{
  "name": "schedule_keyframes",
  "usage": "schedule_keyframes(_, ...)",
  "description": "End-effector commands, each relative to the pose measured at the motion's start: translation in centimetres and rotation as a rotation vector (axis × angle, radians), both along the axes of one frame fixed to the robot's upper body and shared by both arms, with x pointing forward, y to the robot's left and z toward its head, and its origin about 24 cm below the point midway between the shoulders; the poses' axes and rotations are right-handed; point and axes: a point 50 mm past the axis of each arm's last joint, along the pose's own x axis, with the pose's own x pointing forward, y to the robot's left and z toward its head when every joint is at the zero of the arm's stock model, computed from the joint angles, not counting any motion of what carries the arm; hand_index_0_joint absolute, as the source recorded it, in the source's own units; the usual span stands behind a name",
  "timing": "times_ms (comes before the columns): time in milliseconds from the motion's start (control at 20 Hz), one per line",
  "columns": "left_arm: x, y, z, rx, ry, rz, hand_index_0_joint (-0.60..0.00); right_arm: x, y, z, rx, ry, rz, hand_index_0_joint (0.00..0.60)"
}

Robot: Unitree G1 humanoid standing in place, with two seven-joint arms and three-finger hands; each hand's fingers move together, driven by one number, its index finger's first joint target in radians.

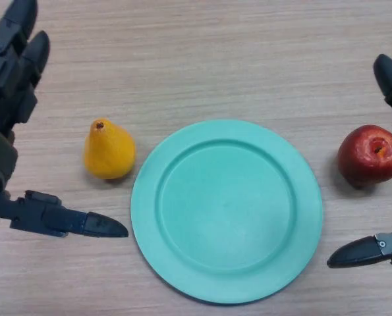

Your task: Pick up the red apple and place it on the plate

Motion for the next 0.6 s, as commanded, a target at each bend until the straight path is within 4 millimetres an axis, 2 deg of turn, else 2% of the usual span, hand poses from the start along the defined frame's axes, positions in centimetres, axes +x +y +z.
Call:
schedule_keyframes(50, -1.4, -0.1, 2.5, 0.051, -0.218, 0.012, 0.0, -1.5, 0.0, 2.4, 0.003, -0.215, 0.008, 0.0)
schedule_keyframes(350, -1.4, 0.3, 2.3, 0.005, -0.173, 0.002, 0.0, -1.3, -0.3, 2.4, 0.017, -0.211, -0.003, 0.0)
schedule_keyframes(600, -1.2, 0.2, 1.3, 0.004, -0.175, -0.007, 0.0, 1.2, -2.4, 2.5, -0.035, -0.252, -0.086, 0.0)
